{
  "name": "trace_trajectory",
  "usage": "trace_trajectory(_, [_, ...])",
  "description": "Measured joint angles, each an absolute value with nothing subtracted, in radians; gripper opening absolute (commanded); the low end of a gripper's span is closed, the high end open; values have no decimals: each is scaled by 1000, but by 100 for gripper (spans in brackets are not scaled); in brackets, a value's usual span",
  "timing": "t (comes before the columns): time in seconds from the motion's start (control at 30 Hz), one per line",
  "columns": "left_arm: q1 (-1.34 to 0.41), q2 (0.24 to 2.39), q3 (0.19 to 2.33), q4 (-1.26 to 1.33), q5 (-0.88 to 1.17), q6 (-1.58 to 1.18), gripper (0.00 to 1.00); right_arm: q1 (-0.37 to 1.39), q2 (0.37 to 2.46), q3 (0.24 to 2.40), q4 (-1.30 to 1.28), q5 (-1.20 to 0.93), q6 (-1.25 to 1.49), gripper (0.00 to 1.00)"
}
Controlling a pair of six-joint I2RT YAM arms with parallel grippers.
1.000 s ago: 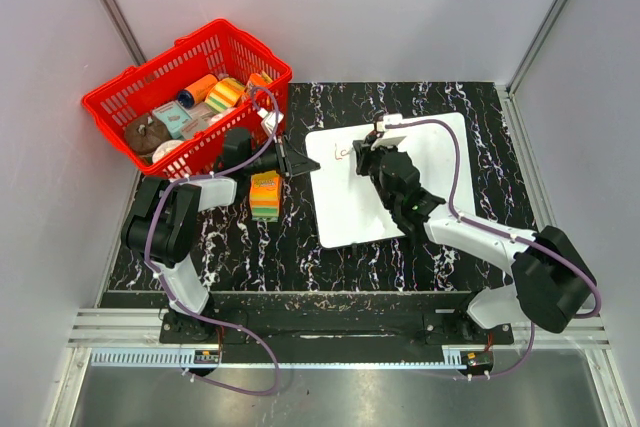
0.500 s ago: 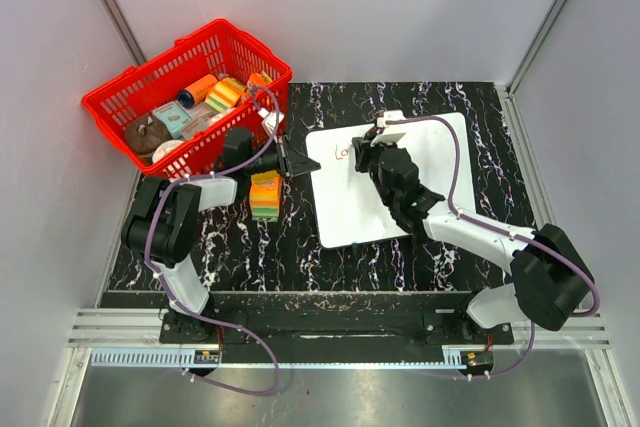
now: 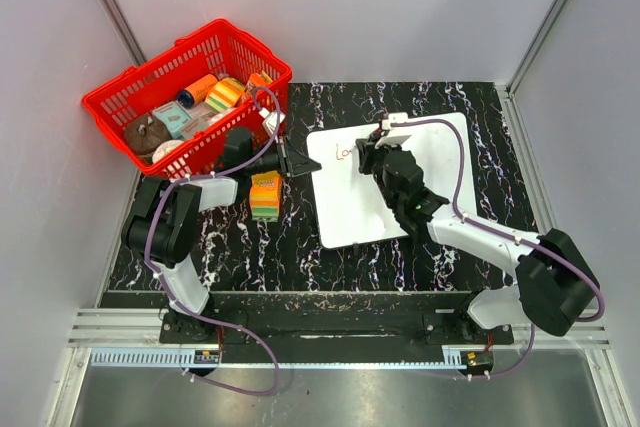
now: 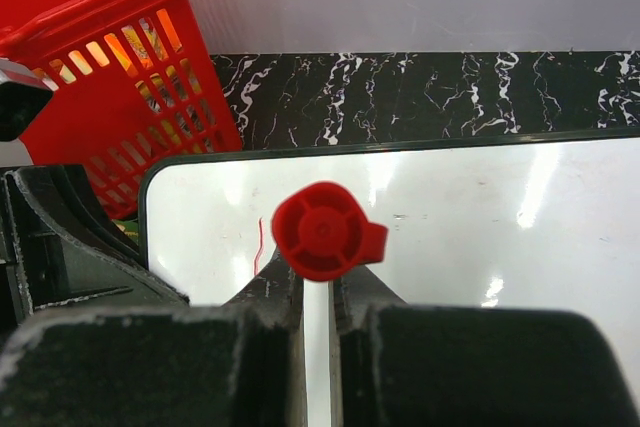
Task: Write a sentence on the whiteboard
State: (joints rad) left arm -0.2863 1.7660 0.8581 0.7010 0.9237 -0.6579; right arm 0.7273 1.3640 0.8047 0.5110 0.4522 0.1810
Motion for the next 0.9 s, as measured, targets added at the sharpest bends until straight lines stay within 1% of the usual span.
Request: trace_trajectory(0.9, [-289,1766,869,690,925,-651,0,707,1365,804,534,427,192,0])
